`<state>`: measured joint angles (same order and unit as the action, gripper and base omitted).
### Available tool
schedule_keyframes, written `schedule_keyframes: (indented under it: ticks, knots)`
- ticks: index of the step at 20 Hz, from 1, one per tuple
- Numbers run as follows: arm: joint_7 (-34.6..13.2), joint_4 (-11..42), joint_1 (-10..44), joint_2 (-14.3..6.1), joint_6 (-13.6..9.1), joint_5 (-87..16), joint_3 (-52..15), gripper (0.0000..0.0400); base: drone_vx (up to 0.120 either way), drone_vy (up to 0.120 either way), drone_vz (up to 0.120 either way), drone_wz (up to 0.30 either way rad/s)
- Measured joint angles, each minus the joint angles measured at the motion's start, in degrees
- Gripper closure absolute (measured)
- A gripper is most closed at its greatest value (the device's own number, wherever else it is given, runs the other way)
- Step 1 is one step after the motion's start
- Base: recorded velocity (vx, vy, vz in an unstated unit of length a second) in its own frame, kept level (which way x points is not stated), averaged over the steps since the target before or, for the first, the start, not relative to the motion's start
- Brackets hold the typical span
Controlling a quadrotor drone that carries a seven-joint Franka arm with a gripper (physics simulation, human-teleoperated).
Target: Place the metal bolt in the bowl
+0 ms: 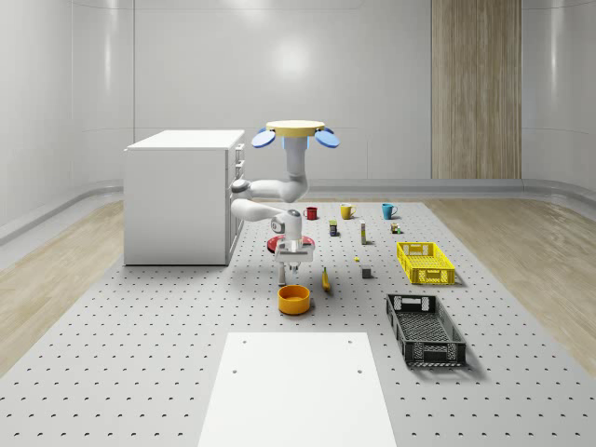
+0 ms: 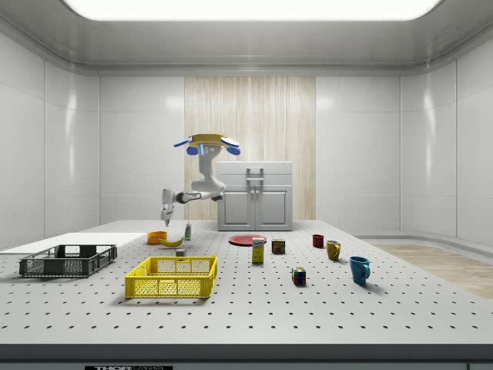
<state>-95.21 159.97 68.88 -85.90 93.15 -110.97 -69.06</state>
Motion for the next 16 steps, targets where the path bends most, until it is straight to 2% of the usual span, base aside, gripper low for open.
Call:
schedule_keyframes:
  ticks: [2, 9, 10, 12, 14, 16]
  knots:
    - [0.0, 0.0, 0.0, 0.0, 0.0, 0.0, 0.0, 0.0300, 0.120, 0.000, -0.020, 0.000]
    - [0.0, 0.0, 0.0, -0.1, 0.1, 0.0, 0.0, 0.0300, 0.120, 0.000, -0.120, 0.000]
    - [0.0, 0.0, 0.0, -0.1, 0.1, 0.0, 0.0, 0.0300, 0.120, 0.000, 0.000, 0.000]
    - [0.0, 0.0, 0.0, -0.1, 0.1, 0.0, 0.0, 0.0300, 0.000, 0.000, 0.000, 0.000]
    - [0.0, 0.0, 0.0, -0.1, 0.1, 0.0, 0.0, 0.0198, 0.000, 0.000, 0.000, 0.000]
    - [0.0, 0.0, 0.0, -0.1, 0.1, 0.0, 0.0, 0.0120, 0.000, 0.000, 0.000, 0.000]
